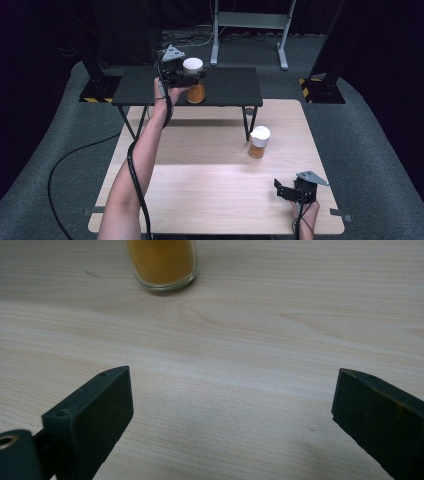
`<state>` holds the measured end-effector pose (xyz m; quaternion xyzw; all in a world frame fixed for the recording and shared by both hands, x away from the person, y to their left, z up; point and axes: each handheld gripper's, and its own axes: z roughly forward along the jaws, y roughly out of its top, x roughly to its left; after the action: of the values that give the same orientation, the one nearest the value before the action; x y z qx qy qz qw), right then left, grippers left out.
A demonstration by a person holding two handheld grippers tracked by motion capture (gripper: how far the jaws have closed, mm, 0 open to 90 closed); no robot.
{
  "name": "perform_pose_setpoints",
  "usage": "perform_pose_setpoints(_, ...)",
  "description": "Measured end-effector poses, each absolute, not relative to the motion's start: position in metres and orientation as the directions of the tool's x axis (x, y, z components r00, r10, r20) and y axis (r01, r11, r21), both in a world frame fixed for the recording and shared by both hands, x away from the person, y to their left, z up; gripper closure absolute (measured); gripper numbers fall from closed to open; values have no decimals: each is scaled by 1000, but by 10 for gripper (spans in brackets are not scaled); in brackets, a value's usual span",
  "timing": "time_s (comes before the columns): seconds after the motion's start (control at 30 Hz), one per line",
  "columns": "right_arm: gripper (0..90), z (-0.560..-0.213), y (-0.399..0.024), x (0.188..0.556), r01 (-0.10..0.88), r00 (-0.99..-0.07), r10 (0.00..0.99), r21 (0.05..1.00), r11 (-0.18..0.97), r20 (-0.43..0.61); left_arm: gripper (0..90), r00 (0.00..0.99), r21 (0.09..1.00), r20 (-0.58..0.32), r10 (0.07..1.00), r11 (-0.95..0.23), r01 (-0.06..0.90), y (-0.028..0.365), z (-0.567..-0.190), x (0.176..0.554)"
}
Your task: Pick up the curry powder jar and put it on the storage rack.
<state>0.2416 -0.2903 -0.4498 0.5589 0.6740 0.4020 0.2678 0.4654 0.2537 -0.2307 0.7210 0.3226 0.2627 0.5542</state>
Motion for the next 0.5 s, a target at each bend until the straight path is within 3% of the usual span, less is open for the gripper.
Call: perform_pose_setpoints(0.5, 22, -450, -291, 241, 534, -234, 968, 844, 49, 91, 305, 650, 960, 21, 760, -196, 198, 252, -226, 465)
